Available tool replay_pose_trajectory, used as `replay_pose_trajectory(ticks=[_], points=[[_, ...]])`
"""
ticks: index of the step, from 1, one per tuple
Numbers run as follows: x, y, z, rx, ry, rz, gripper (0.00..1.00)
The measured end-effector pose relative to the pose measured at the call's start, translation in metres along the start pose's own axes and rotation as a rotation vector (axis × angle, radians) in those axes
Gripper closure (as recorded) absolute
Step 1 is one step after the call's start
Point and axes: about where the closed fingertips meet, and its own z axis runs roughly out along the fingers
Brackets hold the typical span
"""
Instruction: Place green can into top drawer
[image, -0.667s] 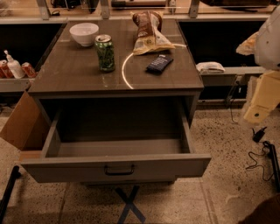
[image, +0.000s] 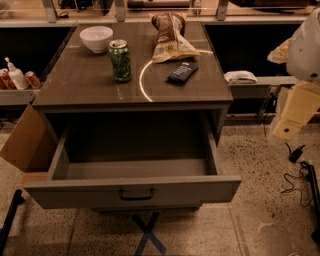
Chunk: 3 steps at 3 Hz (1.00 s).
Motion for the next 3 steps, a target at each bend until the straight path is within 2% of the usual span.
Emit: replay_pose_trajectory(ticks=[1,2,3], points=[[-0.022,-0.025,0.021,0.003,-0.108,0.05,0.0],[-0.053,-0.054,0.047,-0.021,-0.262,0.116,0.0],[-0.088,-0.07,0.067,-0.056,-0.403,0.166,0.0]])
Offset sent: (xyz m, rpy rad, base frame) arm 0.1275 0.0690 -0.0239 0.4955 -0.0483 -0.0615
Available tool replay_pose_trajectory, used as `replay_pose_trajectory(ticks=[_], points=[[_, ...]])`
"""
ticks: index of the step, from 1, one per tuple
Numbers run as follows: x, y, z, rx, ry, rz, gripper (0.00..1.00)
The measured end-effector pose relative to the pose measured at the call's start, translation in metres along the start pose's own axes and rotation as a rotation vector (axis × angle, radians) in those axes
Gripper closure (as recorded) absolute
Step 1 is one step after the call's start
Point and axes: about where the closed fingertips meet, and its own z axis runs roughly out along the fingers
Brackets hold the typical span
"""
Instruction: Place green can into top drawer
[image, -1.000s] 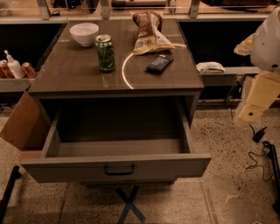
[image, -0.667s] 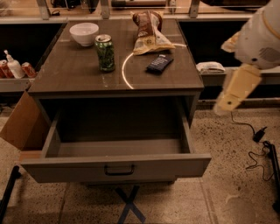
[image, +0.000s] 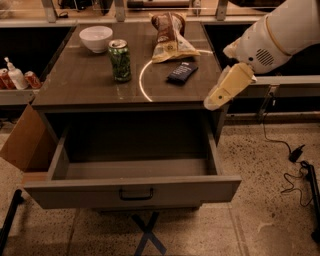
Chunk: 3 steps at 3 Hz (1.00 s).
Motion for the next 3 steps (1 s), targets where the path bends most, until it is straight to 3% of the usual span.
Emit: replay_pose_trajectory(ticks=[1,2,3], points=[[0.0,0.0,0.0,0.0,0.0,0.0,0.0],[-0.017,-0.003,0.026,-0.018,-0.053,0.002,0.0],[-0.047,-0.008,0.073,-0.061,-0.126,-0.005,0.0]])
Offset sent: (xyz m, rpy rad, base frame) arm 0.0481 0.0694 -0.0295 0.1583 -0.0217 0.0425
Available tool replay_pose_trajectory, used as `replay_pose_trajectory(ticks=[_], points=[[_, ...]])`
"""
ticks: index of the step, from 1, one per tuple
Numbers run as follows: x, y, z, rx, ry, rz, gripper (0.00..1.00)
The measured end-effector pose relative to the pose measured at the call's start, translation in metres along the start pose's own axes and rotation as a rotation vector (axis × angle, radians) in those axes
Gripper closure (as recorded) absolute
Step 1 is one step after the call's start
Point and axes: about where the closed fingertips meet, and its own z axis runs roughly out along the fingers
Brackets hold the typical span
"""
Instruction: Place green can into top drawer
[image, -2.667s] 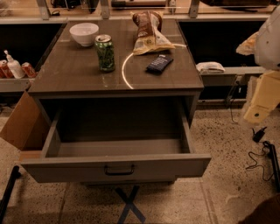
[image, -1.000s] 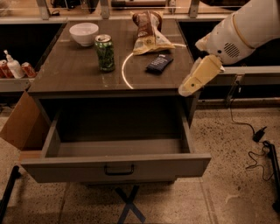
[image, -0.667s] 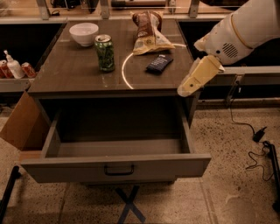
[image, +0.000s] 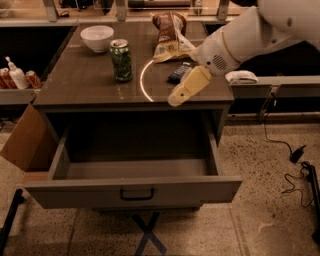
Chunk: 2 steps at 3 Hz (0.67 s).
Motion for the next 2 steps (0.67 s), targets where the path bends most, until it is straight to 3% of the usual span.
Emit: replay_pose_trajectory(ticks=[1,2], points=[[-0.024,-0.005,0.045,-0.024,-0.062,0.001,0.0],[-0.031,-0.009,0.061,-0.033,-0.09,0.005,0.0]])
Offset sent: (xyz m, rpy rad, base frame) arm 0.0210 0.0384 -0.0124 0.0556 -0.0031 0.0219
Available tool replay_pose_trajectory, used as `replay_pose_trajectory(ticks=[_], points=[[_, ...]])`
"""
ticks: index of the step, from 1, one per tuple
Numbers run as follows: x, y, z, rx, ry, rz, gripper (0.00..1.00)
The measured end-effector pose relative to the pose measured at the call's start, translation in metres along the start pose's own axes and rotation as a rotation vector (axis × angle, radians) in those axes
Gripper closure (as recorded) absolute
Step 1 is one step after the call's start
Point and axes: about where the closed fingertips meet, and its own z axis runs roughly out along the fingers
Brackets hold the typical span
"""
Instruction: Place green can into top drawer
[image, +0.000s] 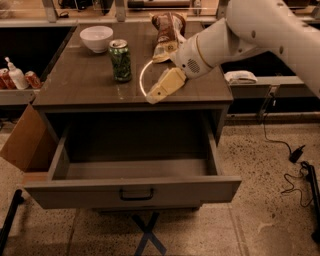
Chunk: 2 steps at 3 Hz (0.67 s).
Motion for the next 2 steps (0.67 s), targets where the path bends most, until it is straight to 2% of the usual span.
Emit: replay_pose_trajectory(ticks=[2], points=[[-0.032,-0.044,0.021,0.116,-0.161,0.032,0.0]])
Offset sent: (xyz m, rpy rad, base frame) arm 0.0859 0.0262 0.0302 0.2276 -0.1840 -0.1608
